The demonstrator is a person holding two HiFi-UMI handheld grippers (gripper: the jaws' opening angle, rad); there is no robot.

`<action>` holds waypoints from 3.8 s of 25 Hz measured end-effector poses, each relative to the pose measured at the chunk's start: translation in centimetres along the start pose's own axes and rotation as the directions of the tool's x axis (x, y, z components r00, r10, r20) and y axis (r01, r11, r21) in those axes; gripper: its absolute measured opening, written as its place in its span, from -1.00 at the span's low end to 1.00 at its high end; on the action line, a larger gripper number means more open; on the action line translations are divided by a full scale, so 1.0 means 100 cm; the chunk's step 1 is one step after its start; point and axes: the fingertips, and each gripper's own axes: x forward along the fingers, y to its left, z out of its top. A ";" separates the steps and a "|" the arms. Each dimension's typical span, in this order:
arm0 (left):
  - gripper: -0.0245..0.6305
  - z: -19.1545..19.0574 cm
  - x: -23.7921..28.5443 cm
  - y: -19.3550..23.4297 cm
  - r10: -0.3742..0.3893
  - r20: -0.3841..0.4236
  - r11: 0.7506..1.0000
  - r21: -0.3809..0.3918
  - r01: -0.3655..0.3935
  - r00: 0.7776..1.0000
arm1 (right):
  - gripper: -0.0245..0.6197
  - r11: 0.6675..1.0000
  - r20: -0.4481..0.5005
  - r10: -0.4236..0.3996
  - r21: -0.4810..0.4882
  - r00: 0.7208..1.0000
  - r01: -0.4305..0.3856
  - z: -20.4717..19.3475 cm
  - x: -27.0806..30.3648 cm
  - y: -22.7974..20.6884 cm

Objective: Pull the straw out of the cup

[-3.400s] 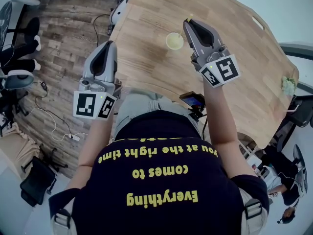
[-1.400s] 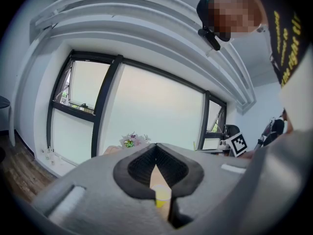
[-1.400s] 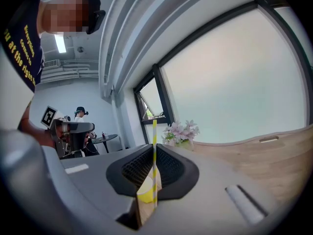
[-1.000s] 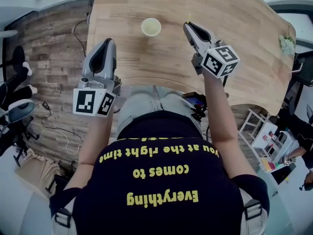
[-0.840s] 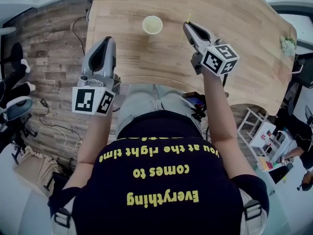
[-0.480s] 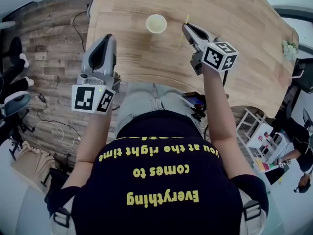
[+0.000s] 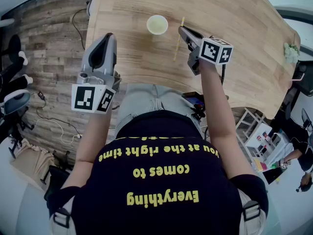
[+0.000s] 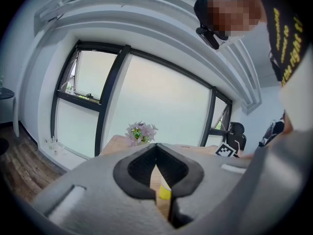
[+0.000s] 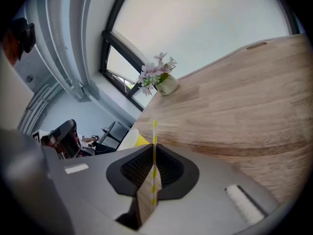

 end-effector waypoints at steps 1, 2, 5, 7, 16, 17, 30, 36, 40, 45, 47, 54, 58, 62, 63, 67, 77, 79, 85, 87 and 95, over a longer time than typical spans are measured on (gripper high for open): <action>-0.93 0.000 0.001 0.000 0.000 -0.001 1.000 -0.001 0.000 1.000 | -0.84 1.000 -0.008 -0.003 0.009 1.000 0.003 -0.002 0.002 -0.002; -0.93 -0.001 0.002 0.000 0.000 -0.002 1.000 -0.003 0.000 1.000 | -0.84 1.000 -0.014 -0.005 0.019 1.000 0.005 -0.004 0.003 -0.004; -0.93 -0.002 0.004 0.001 -0.001 -0.002 1.000 -0.006 0.001 1.000 | -0.84 0.997 -0.012 -0.007 0.075 1.000 0.008 -0.007 0.009 -0.012; -0.93 -0.002 0.006 0.002 0.000 -0.002 1.000 -0.008 0.000 1.000 | -0.84 0.992 -0.002 -0.003 0.124 1.000 0.004 -0.007 0.012 -0.016; -0.93 -0.005 0.008 0.006 0.015 -0.006 1.000 -0.016 -0.015 1.000 | -0.84 0.982 -0.010 -0.023 0.188 1.000 0.025 -0.010 0.025 -0.030; -0.93 -0.006 0.008 0.006 0.018 -0.007 1.000 -0.018 -0.018 1.000 | -0.84 0.981 -0.013 -0.027 0.191 1.000 0.029 -0.011 0.026 -0.031; -0.93 -0.007 0.008 0.010 0.028 -0.002 0.999 -0.023 -0.028 1.000 | -0.83 0.979 -0.047 -0.062 0.191 0.997 0.070 -0.016 0.034 -0.038; -0.93 -0.005 0.006 0.010 0.033 0.000 0.999 -0.024 -0.033 0.999 | -0.83 0.979 -0.068 -0.078 0.182 0.995 0.090 -0.016 0.036 -0.038; -0.93 -0.005 0.005 0.010 0.036 0.003 0.999 -0.023 -0.036 0.999 | -0.83 0.979 -0.075 -0.081 0.181 0.994 0.093 -0.016 0.036 -0.039; -0.93 -0.005 0.005 0.012 0.040 0.005 0.999 -0.022 -0.040 0.999 | -0.76 0.979 -0.082 -0.074 0.186 0.994 0.089 -0.017 0.038 -0.038; -0.93 -0.005 0.004 0.012 0.042 0.006 0.999 -0.022 -0.042 0.999 | -0.76 0.979 -0.086 -0.077 0.180 0.993 0.091 -0.017 0.038 -0.038; -0.93 -0.005 0.003 0.013 0.044 0.007 0.999 -0.022 -0.044 0.999 | -0.81 0.980 -0.086 -0.084 0.172 0.993 0.097 -0.018 0.037 -0.040; -0.93 -0.004 0.003 0.013 0.044 0.008 0.999 -0.021 -0.044 0.999 | -0.85 0.981 -0.084 -0.083 0.169 0.993 0.096 -0.018 0.037 -0.040; -0.93 -0.001 0.001 0.013 0.042 0.010 0.999 -0.017 -0.042 0.999 | -0.89 0.983 -0.066 -0.080 0.161 0.995 0.090 -0.014 0.036 -0.038; -0.93 -0.001 0.001 0.012 0.042 0.011 0.999 -0.016 -0.042 0.999 | -0.90 0.984 -0.056 -0.078 0.158 0.995 0.086 -0.012 0.035 -0.037; -0.93 -0.001 -0.001 0.011 0.045 0.011 0.999 -0.012 -0.045 0.999 | -0.90 0.988 0.034 -0.045 0.147 0.998 0.039 0.003 0.032 -0.029; -0.93 0.008 -0.010 0.009 0.045 0.032 0.999 -0.002 -0.045 0.998 | -0.90 0.994 0.364 0.088 0.034 0.927 -0.108 0.064 0.000 0.011; -0.93 0.009 -0.012 0.008 0.047 0.036 0.999 0.001 -0.047 0.998 | -0.90 0.993 0.415 0.108 -0.006 0.903 -0.115 0.074 -0.011 0.017; -0.93 0.014 -0.020 0.008 0.055 0.051 0.998 0.010 -0.056 0.997 | -0.90 0.983 0.529 0.174 -0.143 0.831 -0.114 0.095 -0.043 0.041; -0.93 0.017 -0.023 0.006 0.056 0.056 0.998 0.014 -0.057 0.997 | -0.90 0.976 0.549 0.191 -0.196 0.814 -0.096 0.099 -0.056 0.050; -0.93 0.030 -0.033 -0.002 0.053 0.087 0.998 0.036 -0.056 0.995 | -0.90 0.928 0.571 0.235 -0.372 0.787 -0.007 0.107 -0.101 0.089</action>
